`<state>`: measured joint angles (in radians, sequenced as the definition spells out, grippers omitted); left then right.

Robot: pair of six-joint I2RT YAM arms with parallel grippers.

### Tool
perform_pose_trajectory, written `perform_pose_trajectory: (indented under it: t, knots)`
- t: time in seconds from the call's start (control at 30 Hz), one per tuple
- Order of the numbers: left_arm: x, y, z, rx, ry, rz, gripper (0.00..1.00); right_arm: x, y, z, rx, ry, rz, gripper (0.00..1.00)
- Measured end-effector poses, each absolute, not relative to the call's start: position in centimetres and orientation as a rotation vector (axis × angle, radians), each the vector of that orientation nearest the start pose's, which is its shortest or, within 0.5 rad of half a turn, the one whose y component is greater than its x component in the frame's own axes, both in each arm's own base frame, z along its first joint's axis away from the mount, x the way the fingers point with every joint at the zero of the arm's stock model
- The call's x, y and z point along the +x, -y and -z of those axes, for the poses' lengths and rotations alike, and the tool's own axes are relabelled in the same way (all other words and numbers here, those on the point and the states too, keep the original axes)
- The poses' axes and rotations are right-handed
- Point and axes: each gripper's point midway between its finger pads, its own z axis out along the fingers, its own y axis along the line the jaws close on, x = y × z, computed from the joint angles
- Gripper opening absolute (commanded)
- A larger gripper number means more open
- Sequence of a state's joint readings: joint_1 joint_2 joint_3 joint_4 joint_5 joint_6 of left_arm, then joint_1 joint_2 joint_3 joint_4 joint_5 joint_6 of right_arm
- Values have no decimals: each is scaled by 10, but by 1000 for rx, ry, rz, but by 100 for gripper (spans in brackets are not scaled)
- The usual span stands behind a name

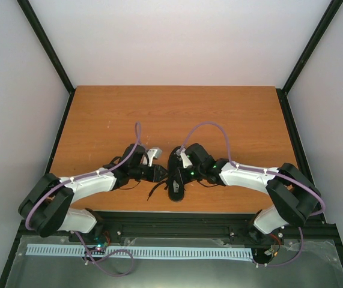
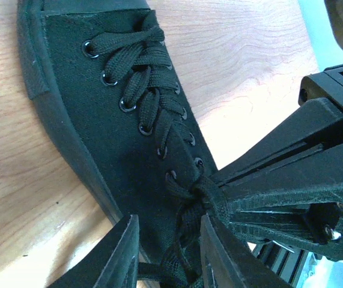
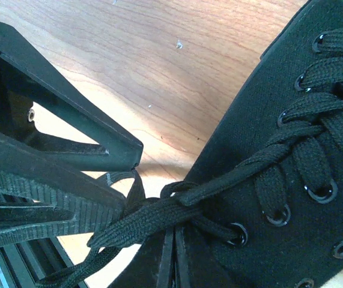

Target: Tie the shoes

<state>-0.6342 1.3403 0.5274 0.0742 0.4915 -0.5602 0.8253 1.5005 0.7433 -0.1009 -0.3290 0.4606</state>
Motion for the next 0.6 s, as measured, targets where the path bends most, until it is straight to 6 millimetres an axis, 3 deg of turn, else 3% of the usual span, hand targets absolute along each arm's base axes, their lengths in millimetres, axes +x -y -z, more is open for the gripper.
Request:
perform_pose_trajectory:
  t: [0.6]
  knots:
    - [218,276,-83,418,-2463,1226,27,214,-314,-73,-632,-2535,-930,3]
